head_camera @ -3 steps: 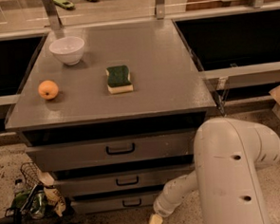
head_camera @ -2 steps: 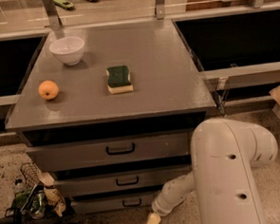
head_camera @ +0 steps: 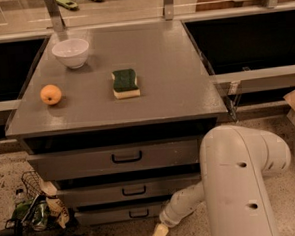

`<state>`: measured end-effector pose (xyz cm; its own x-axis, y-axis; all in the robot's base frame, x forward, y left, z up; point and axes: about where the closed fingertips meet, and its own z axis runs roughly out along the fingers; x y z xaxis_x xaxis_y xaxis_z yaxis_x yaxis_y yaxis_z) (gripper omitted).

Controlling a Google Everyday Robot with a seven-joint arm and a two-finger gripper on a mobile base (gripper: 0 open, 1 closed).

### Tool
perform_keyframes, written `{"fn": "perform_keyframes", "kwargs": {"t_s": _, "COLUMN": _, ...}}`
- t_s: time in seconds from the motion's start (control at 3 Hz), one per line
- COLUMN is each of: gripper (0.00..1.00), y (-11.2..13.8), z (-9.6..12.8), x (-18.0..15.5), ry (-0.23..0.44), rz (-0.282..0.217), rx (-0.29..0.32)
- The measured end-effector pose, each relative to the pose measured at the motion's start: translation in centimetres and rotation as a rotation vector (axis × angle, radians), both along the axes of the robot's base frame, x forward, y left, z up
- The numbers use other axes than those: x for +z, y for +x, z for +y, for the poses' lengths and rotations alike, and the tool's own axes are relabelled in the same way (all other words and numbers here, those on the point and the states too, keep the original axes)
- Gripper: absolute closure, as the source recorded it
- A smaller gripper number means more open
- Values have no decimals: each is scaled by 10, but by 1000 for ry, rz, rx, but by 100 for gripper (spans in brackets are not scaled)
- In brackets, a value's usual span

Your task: Open bottom drawer

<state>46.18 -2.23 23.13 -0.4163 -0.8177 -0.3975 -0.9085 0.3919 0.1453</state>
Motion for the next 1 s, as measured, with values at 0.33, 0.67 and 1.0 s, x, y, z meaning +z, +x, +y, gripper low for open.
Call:
{"fn": "perform_keyframes", "kwargs": {"t_s": 0.33, "gripper": 0, "y": 5, "z": -7, "x": -4, "ry": -29, "rz": -29, "rx": -46}}
{"fn": "perform_keyframes", "kwargs": {"t_s": 0.67, "gripper": 0, "y": 8, "z": -10, "x": -7, "ry": -70, "rz": -69, "rx": -80}}
{"fn": "perform_keyframes", "kwargs": {"t_s": 1.0, "gripper": 0, "y": 20, "z": 1, "x": -3, "ry": -45, "rz": -109, "rx": -104}}
